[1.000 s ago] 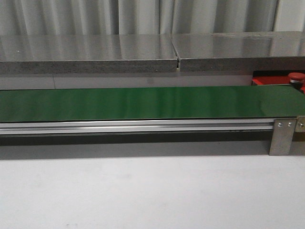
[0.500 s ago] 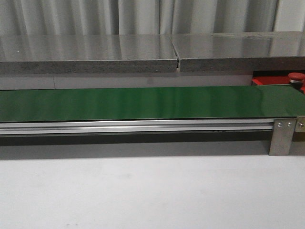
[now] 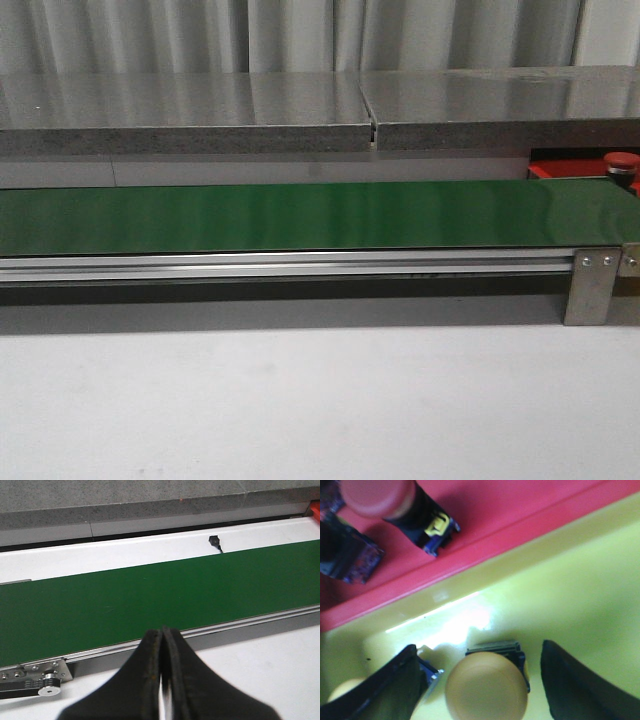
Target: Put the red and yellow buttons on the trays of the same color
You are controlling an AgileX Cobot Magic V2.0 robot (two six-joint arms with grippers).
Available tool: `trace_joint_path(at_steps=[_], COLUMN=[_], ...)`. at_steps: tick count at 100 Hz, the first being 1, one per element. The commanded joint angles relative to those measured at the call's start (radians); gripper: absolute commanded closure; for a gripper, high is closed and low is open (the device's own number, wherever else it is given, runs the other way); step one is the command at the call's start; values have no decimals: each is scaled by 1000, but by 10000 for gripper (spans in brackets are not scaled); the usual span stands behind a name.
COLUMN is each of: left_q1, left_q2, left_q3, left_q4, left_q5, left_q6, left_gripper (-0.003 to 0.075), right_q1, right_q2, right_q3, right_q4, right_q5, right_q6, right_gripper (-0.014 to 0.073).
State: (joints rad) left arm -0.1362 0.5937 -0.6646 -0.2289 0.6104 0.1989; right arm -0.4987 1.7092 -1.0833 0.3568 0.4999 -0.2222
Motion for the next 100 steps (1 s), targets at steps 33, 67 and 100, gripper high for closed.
trace_joint_path(at_steps=[33,67,100], left_q1=[-8,-8,-8], left_q2=[-1,-1,-1], left_q3=[-28,-28,-28], left_q4=[-19,-19,-19], left_q5=[-66,-66,-66], left_q6=[-4,-4,-4], left_gripper=[739,739,739], right_q1=[111,317,502], right_q2=[-279,-404,-505], right_q3=[-25,-25,57], right_q4=[-70,-111,-121], right_q5=[7,60,61], right_q6=[-67,-67,-67], right_gripper=[218,638,651])
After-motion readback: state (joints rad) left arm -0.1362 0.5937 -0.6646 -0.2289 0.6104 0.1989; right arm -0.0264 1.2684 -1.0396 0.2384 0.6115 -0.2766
